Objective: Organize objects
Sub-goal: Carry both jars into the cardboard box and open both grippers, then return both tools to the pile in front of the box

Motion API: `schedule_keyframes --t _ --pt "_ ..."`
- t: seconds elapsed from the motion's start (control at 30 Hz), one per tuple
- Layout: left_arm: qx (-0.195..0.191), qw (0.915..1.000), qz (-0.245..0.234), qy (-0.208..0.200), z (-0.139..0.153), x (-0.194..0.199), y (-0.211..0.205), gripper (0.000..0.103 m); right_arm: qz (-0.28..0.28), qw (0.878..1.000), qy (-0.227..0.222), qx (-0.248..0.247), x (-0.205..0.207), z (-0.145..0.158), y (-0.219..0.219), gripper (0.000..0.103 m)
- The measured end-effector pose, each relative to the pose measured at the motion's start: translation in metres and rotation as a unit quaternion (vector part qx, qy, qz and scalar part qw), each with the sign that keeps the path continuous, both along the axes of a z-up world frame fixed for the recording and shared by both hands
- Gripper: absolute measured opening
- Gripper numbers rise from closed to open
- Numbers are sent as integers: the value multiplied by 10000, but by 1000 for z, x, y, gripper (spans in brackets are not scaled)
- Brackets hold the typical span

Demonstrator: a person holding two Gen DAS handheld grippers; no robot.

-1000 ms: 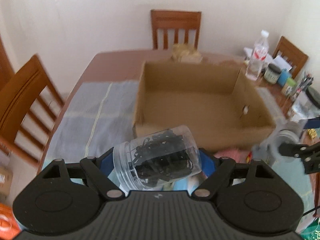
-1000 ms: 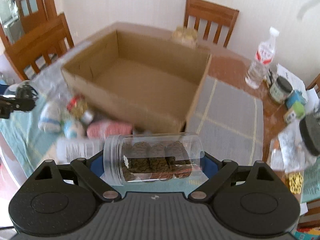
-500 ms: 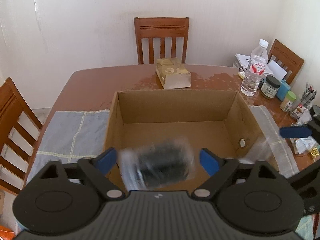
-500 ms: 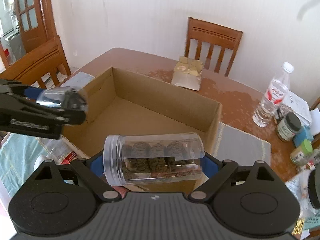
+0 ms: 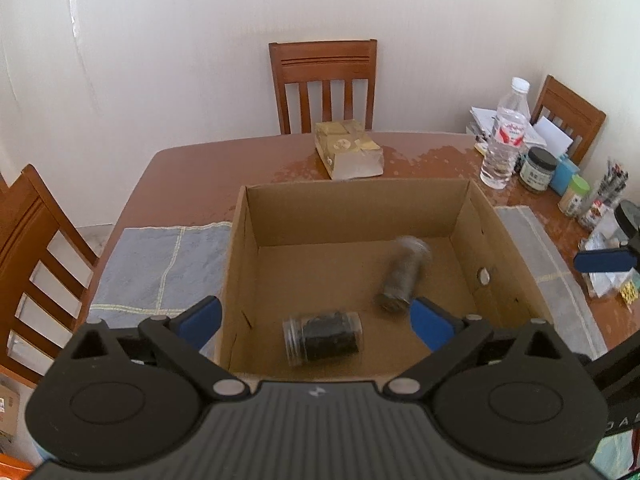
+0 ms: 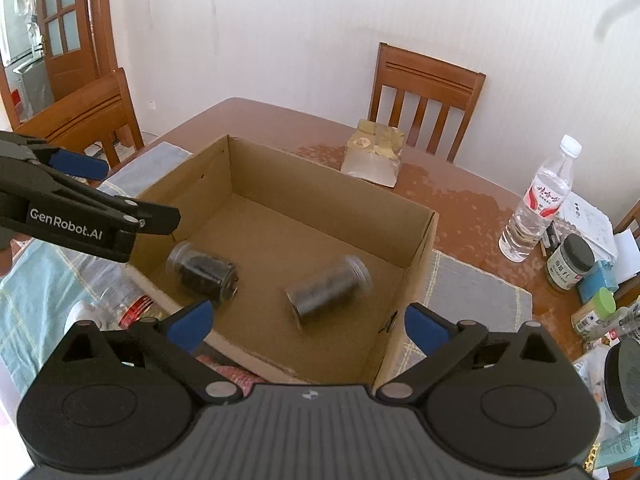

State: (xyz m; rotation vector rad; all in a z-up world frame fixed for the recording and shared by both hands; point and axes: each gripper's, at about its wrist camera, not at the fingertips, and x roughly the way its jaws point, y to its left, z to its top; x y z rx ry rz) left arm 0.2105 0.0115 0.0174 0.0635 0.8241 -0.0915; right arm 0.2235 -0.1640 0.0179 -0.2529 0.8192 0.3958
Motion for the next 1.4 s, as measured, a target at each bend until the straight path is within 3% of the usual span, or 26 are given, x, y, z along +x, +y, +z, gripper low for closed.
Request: schedule_keyframes --t 0.43,0.83,1.07,1.4 --pt "90 9999 -8 71 -20 -71 4 101 -58 9997 220 -16 -54 -21 -8 103" --pt "230 9986 340 345 -69 -136 16 101 -274 9964 767 228 -94 -62 -14 103" --pt "73 9977 308 594 -89 -154 18 101 -545 9904 1175 484 -97 -96 -10 103" --pt "-53 9970 404 655 -91 -157 27 101 -770 9890 1212 366 -93 -117 2 103"
